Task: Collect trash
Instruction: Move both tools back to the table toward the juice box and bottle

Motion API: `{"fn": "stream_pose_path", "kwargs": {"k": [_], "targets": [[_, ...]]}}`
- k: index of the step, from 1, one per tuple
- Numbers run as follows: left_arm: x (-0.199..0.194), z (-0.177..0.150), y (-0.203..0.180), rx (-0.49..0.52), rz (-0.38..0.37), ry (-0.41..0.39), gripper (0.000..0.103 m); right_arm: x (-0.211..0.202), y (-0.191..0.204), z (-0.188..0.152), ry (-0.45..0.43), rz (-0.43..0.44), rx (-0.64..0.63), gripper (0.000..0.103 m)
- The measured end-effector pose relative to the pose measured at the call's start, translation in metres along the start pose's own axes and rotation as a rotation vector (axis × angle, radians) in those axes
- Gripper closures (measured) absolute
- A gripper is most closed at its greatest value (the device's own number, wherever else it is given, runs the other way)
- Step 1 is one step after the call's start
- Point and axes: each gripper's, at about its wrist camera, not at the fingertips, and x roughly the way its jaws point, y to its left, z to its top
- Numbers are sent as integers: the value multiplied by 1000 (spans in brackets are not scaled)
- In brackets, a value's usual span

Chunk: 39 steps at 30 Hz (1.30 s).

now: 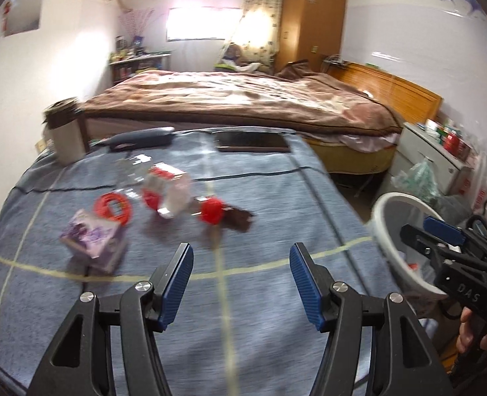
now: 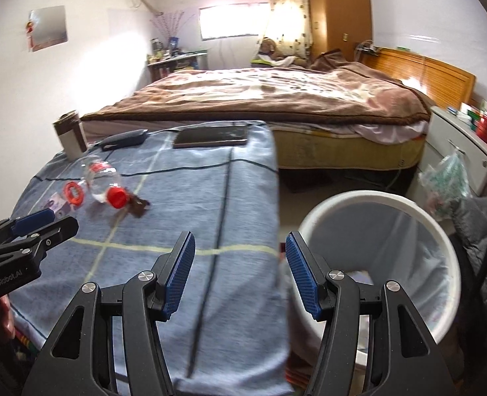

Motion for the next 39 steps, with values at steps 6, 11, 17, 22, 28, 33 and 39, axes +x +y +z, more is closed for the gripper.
{"fn": "stream_pose_path", "kwargs": {"k": [6,11,17,22,28,33,39], "targets": [[-4,-5,41,-63,90,6,40,13,26,4,20,63,-44,44],[0,-8,71,-109,138,21,39,25,48,11,38,107,-90,44],[16,-15,98,-154,170,72,38,48,73,22,70,149,-128,44],[27,-16,110,-166,197,102,38,66,87,28,106,173,-148,44],[42,-16,125,-184,210,145,38,79,104,32,136,205,-179,44],[50,-17,134,-190,212,170,38,95,121,34,168,212,-243,44],[44,-19,151,-202,244,166,38,109,130,33,208,233,-242,44]]}}
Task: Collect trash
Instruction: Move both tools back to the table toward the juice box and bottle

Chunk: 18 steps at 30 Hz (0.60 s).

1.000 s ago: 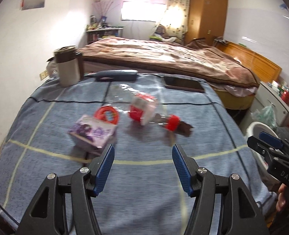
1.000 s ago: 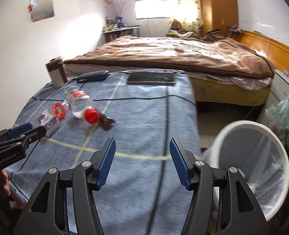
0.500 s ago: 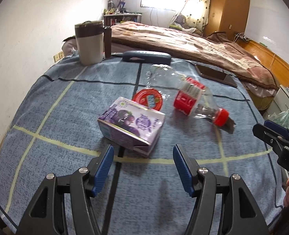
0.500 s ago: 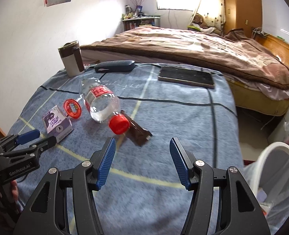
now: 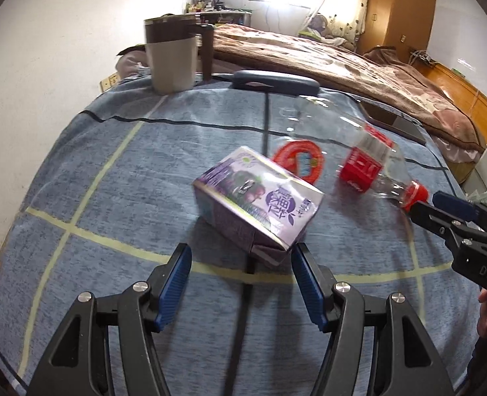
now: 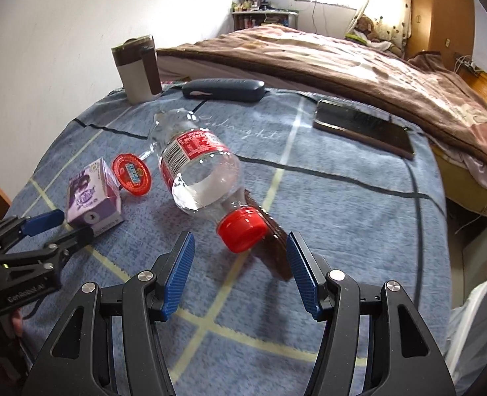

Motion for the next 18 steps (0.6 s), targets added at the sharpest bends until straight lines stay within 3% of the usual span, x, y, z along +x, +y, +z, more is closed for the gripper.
{"fn": "stream_pose_path", "kwargs": {"k": [10,15,18], "targets": [[-9,-1,43,-62,84,-20,38,9,11,2,48,83,-4,44],[-18,-1,48,-76,73,-37,38,4,19,3,57,177,-15,44],[-27,4,42,-76,28,-61,37,-7,21,7,9,123,-39,44]]}}
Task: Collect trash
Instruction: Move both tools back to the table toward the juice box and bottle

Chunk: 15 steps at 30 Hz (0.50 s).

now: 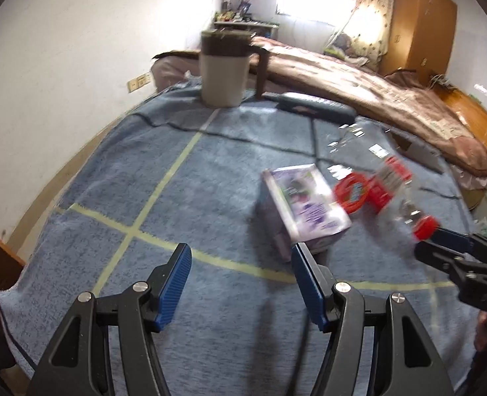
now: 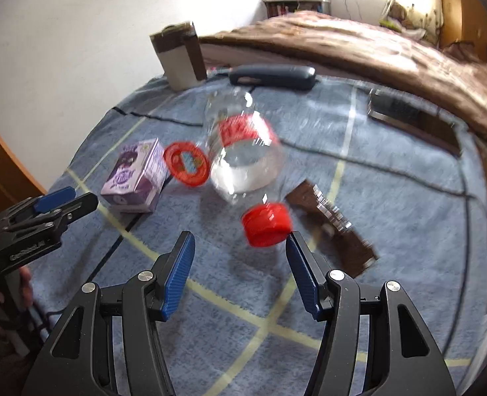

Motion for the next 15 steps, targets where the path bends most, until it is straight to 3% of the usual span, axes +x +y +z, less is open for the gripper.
{"fn": "stream_pose_path", "kwargs": {"k": [2,7,12,15], "targets": [[-2,5,-9,4,-51,-7,30,-4,-1,3,-23,-39,-10,44],[6,17,-33,23,-102,-7,30,-3,-9,10,-37,-81,3,44],[25,25,-46,56,-59,31,30,-2,-18,16,-48,-92,31,44],[41,24,-44,25,-80,87,30,-5,-19,20,-64,-78,46,44]]}}
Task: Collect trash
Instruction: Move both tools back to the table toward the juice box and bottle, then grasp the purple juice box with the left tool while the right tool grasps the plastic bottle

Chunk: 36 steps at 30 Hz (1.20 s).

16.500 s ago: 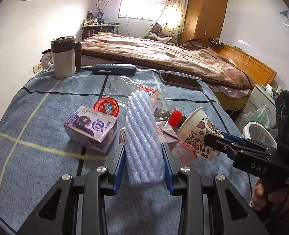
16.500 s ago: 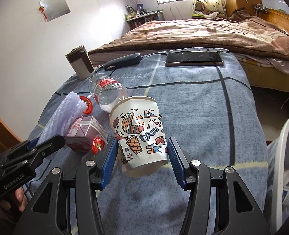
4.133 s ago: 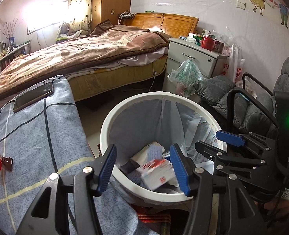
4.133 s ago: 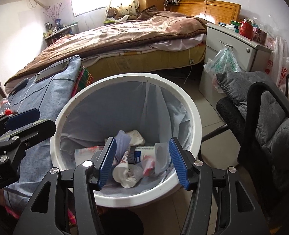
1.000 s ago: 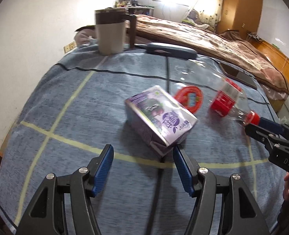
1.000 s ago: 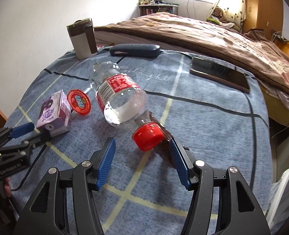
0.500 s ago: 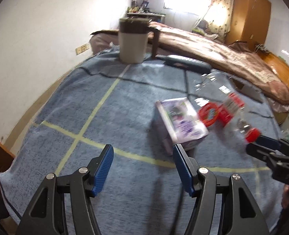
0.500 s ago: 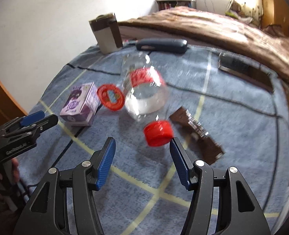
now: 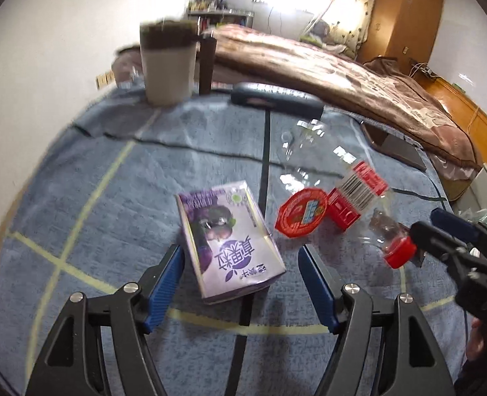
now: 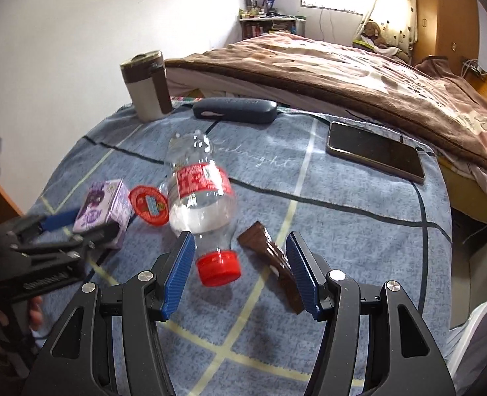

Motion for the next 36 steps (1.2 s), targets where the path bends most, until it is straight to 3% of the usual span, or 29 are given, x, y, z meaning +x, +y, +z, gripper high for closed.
{"fn": "stream_pose_path", "kwargs": {"k": [6,11,22,36], "targets": [[9,-6,14,-61,-23,16,31,9,9,12,-7,48,1,41],[6,-8,28,-83,-30,6,44,24,14,19,6,85,9,39],[3,2,39,-56,-7,-7,43,51,29,27,49,55,-90,39],[8,6,42,-63,-4,-13,42,59,23,21,91,73,-13,39]]}}
